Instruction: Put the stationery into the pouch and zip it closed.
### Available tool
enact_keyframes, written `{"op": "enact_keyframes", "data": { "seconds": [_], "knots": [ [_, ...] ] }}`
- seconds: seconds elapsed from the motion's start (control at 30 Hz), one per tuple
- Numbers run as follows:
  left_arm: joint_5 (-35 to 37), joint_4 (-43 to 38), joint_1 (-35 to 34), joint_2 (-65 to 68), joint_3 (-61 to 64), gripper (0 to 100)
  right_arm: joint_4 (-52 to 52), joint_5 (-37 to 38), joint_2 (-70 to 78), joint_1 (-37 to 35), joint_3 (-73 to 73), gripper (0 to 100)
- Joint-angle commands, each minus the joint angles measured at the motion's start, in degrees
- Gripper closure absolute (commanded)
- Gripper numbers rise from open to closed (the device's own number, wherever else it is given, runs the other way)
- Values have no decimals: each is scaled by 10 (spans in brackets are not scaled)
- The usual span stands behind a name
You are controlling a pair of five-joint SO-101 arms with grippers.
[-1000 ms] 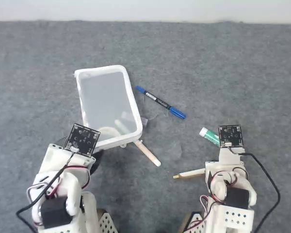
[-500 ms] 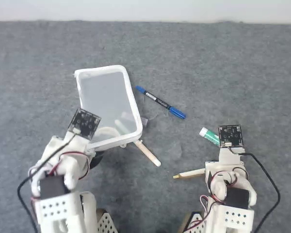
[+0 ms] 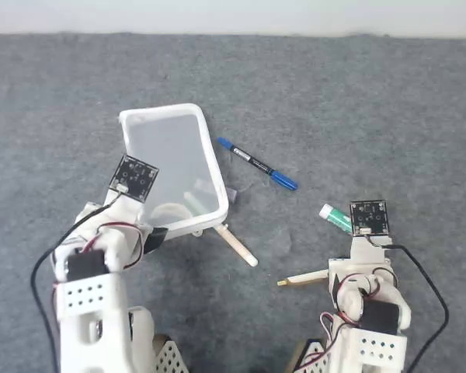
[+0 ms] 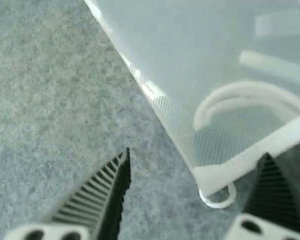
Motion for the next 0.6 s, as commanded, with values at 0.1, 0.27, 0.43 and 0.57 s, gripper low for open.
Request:
{"op": "enact_keyframes", "data": {
  "seconds": [0.1, 0.27, 0.43, 0.57],
  "knots": [
    [11, -62, 0, 111, -49, 643, 2, 2, -10, 3, 12, 992],
    [16, -4, 2, 179, -113, 643, 2, 2, -10, 4, 12, 992],
    [18, 122, 22, 186, -185, 644, 2, 2, -10, 4, 12, 992],
    [18, 148, 34, 186, -199, 644, 2, 2, -10, 4, 12, 992]
  ]
}}
